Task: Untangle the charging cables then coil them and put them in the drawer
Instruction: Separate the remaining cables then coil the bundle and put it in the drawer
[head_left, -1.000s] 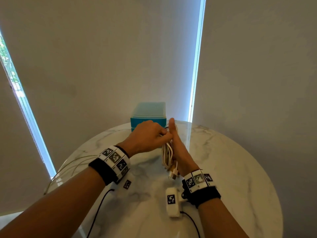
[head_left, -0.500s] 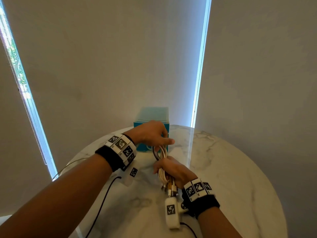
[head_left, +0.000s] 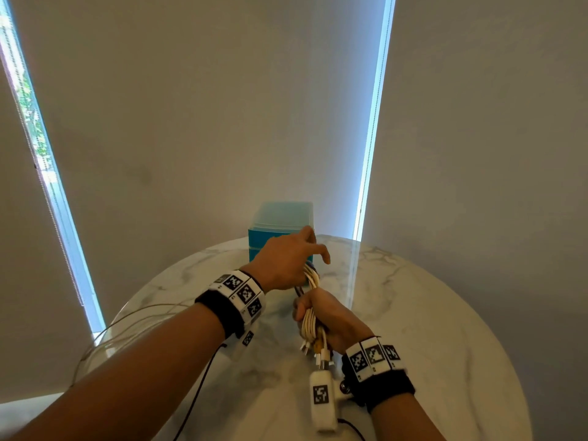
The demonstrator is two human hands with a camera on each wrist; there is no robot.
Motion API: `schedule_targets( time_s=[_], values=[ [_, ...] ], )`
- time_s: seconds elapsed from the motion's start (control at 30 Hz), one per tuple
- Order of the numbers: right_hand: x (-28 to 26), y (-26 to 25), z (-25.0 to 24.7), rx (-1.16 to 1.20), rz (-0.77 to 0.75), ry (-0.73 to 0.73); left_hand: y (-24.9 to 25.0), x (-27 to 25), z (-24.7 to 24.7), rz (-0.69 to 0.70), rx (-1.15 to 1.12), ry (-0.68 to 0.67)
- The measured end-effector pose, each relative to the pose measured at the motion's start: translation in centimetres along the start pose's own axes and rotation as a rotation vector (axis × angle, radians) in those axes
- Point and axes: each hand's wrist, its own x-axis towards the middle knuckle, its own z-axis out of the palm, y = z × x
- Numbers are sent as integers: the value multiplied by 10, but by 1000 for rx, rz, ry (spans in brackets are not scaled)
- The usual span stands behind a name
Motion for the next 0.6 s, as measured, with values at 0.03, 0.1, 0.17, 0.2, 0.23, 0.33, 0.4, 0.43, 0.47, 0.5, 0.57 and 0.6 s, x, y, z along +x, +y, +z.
schedule_targets(
  time_s=[0.03, 0.1, 0.17, 0.2, 0.23, 0.33, 0.4, 0.43, 0.47, 0.5, 0.57, 0.6],
  values=[
    [-1, -1, 1, -1, -15, -4, 0, 2, 0, 3, 49, 33],
    [-2, -3, 0, -22, -41, -44, 1, 5, -3, -14, 175, 46],
    [-3, -4, 1, -69, -103, -56, 2, 8, -4, -6, 240, 29],
    [-3, -4, 1, -63, -146, -50, 1, 8, -5, 12, 231, 38],
    [-3, -4, 1, -41, -194, -49, 2, 9, -5, 21, 200, 51],
    [-6, -4, 1, -26, -346, -132, 0, 11, -7, 33, 76, 87],
    [-10, -4, -4, -53, -387, -172, -2, 13, -9, 35, 31, 71],
    [-13, -5, -7, -77, -385, -182, -1, 13, -10, 33, 22, 41],
    [-14, -5, -11, -112, -387, -192, -1, 13, -12, 23, 8, -2],
    [-17, -6, -13, -152, -393, -193, -2, 15, -15, 7, -14, -59],
    [-19, -6, -18, -243, -408, -170, -4, 15, -22, -22, -40, -186],
    [-19, -7, -20, -283, -404, -157, -5, 15, -26, -31, -47, -238]
  ],
)
